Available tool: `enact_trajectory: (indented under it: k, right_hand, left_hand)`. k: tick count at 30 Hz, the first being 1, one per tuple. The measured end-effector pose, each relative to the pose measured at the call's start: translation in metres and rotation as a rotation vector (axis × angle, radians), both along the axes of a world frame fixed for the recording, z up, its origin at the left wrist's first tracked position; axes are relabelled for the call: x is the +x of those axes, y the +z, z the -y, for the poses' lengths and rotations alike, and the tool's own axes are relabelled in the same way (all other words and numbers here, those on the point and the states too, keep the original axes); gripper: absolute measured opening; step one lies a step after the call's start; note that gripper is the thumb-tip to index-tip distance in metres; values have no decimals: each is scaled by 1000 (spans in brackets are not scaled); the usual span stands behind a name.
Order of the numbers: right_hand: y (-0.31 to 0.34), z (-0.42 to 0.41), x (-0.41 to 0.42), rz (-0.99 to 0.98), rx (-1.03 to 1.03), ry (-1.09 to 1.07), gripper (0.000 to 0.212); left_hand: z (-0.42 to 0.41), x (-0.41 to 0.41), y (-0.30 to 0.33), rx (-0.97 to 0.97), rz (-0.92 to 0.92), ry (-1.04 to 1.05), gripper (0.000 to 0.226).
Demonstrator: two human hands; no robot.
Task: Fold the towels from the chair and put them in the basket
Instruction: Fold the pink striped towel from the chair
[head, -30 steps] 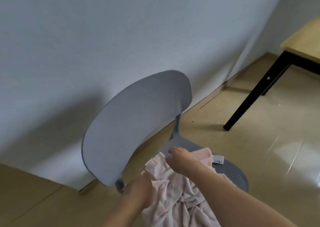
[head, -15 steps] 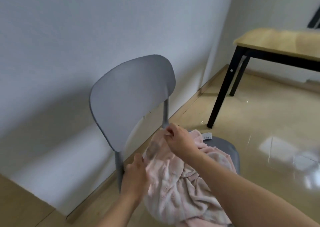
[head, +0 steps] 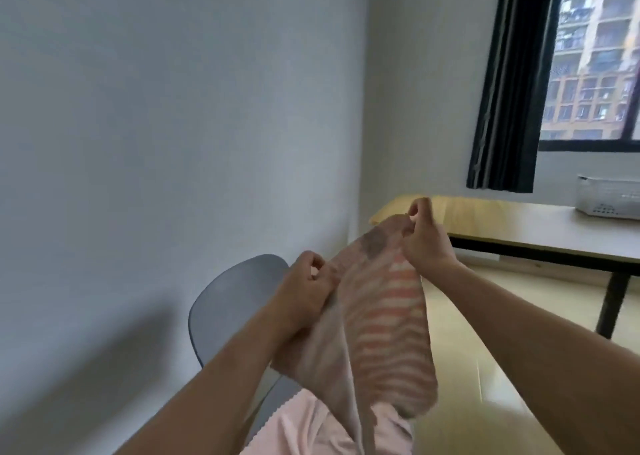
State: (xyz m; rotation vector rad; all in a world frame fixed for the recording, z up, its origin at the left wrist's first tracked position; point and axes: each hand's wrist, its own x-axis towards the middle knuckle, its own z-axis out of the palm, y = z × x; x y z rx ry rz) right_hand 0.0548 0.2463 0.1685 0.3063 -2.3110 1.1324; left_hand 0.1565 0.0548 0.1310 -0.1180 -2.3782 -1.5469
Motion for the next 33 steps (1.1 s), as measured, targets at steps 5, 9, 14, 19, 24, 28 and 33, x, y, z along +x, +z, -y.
enact_trajectory:
  k: [5,9,14,19,24,28,33]
  right_hand:
    - [68,-27,23,-35,18,109,12]
    - [106,-37,54,-136,-17,227,16]
    - [134,-40,83,-296,25,265,23]
    - [145,-39,98,-303,39,241,34]
    - [152,-34,104,-33,-77,314,35]
    - [158,-32,118,185,-423,623,28]
    - [148,-28,121,80,-211,651,38]
  left_hand:
    - [-20,12,96,413,16,-75,17]
    - [-30,15,154,437,-41,-157,40]
    - [-46,22,196,115,-185,-65,35]
    - [-45,28,216,-354,-464,238,10]
    - [-40,42,226,-467,-472,357,34]
    - [-33,50,229,-501,-487,416,37]
    - [-28,61,230,-498,-509,473,39]
